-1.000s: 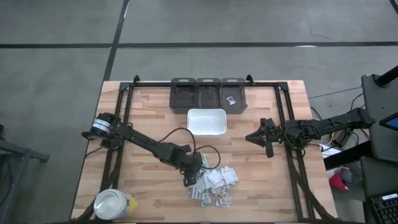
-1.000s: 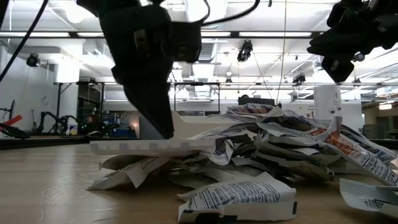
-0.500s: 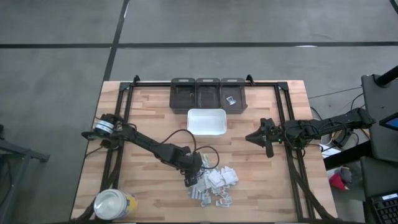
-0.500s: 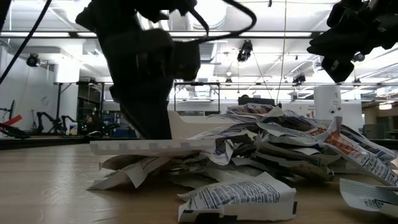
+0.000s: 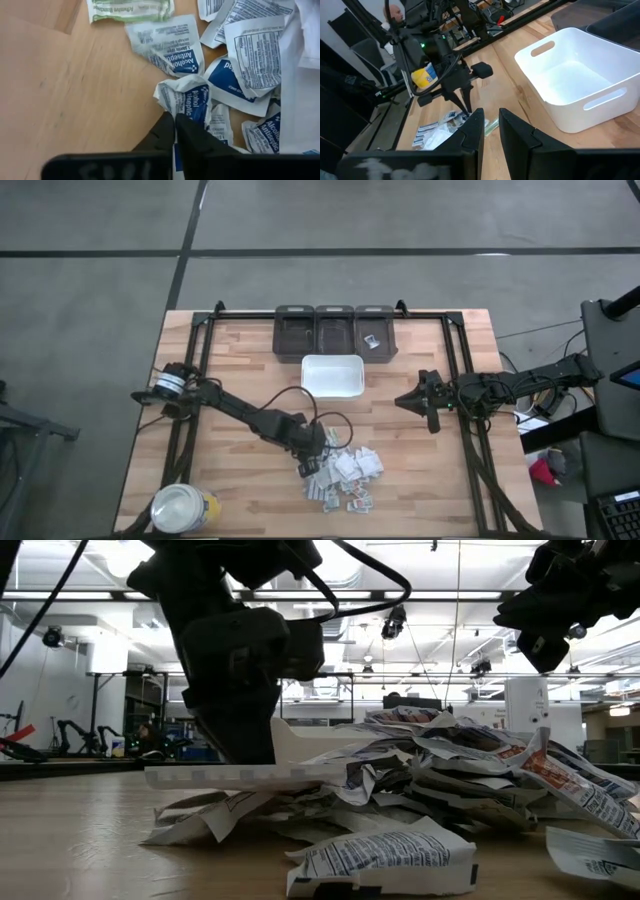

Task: Pick & Place First Aid Supplies
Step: Put the white alcohol pad into the right black bin

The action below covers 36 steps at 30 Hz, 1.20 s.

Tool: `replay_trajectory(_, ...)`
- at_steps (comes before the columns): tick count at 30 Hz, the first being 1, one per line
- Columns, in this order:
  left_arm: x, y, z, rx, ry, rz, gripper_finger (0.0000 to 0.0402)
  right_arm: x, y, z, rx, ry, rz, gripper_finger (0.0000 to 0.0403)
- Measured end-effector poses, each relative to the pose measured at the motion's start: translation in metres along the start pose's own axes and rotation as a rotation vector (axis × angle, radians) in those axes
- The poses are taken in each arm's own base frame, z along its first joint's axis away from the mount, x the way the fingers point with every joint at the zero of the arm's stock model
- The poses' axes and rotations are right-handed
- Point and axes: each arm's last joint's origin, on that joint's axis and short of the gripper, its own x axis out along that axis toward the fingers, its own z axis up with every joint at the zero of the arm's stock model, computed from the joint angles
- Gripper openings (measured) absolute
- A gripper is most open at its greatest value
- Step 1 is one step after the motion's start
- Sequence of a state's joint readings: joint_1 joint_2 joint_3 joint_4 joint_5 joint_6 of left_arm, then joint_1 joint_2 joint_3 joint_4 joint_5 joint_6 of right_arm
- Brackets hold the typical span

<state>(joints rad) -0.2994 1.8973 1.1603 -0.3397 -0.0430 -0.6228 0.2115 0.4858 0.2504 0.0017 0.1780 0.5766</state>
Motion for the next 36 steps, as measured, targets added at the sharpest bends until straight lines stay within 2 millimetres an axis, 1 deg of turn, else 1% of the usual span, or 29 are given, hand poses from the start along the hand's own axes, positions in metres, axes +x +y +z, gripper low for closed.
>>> replay_trajectory(7,-0.001,0.002,0.002,-0.007,-0.002,-0.002,0.0006,0.0,0.0,0.0,0.0,0.001,0.0,0.0057)
replay_trajectory(11,-0.005,0.004,0.004,-0.005,-0.011,0.002,0.0002,0.0,0.0,0.0,0.0,0.001,0.0,0.0057)
replay_trajectory(19,-0.025,0.006,0.008,-0.007,-0.049,0.024,0.0001,0.0,0.0,-0.001,-0.001,0.007,-0.001,0.0057)
replay_trajectory(28,-0.053,0.004,0.013,0.031,-0.106,0.013,0.0,0.0,0.0,0.0,-0.001,0.006,-0.001,0.0057)
replay_trajectory(32,-0.055,0.006,0.011,0.044,-0.083,0.038,0.0,0.0,0.0,0.0,-0.001,0.006,-0.001,0.0057)
replay_trajectory(36,-0.056,0.005,0.013,0.071,-0.098,0.029,0.0,0.0,0.0,0.0,-0.001,0.006,0.0,0.0057)
